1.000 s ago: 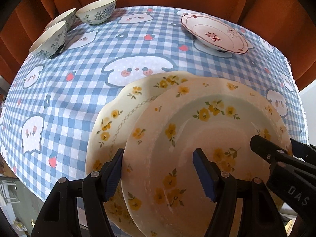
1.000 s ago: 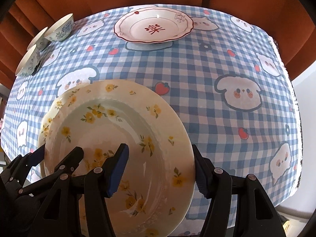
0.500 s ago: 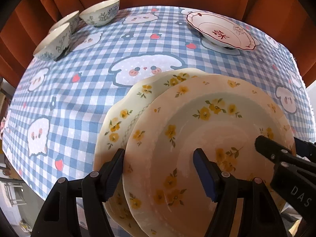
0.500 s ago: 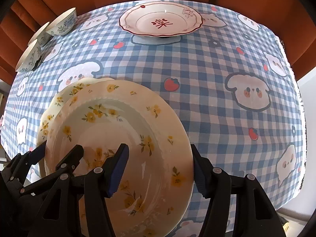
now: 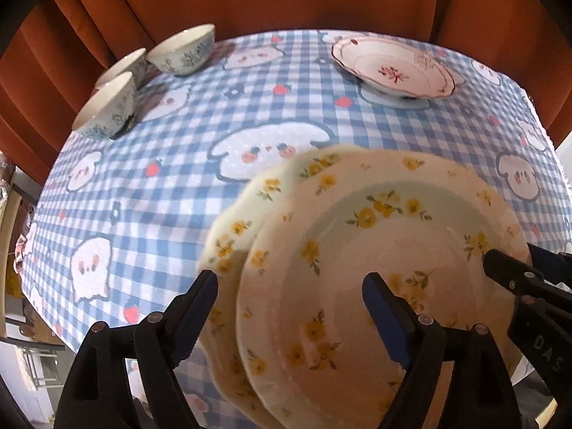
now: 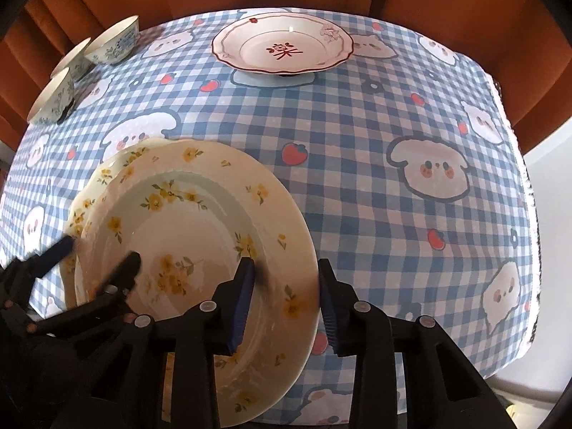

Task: Organize plates and bowls
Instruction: 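Open both tools to release the stacked plates on the table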

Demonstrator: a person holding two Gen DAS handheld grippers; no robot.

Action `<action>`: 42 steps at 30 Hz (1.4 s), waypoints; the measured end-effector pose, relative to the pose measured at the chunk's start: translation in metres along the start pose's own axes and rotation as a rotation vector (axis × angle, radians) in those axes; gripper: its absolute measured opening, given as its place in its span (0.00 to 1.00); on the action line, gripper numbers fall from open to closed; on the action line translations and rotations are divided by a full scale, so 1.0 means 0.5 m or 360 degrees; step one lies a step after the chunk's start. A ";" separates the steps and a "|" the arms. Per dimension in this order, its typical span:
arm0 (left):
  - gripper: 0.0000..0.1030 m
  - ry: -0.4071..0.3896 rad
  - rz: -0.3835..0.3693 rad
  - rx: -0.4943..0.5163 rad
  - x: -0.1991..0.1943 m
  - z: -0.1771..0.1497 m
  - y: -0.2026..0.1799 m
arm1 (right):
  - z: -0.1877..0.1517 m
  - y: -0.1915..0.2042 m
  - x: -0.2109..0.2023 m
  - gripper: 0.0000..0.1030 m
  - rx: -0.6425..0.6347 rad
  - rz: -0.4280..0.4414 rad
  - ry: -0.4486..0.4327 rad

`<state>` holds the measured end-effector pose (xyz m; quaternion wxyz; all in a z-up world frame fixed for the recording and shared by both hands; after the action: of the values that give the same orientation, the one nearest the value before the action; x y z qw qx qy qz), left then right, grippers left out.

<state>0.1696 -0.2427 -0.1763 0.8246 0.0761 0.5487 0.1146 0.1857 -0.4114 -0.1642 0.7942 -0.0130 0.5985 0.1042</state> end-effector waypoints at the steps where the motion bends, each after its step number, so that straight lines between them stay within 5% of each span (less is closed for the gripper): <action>1: 0.83 -0.0003 -0.0008 0.0000 -0.003 0.002 0.004 | 0.002 0.002 0.000 0.37 -0.0004 -0.0004 -0.0002; 21: 0.84 0.0034 -0.0150 0.0099 0.003 -0.006 0.020 | 0.001 0.038 0.020 0.37 0.0101 -0.0042 0.0027; 42: 0.82 0.0059 -0.0093 0.0193 0.038 -0.018 0.016 | -0.004 0.044 0.025 0.38 0.0058 -0.0291 -0.0070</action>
<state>0.1676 -0.2299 -0.1945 0.8112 0.1077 0.5718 0.0583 0.1831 -0.3881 -0.1745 0.8134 -0.0509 0.5791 0.0204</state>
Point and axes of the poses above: each gripper's, at about its wrist camera, not at the fingertips, and x roughly the way its jaws point, y to its left, z to its top, the point moved 10 cm from there along x, roughly the way its jaws point, and after that the axes turned 10 degrees about z, right-handed, at the moved point
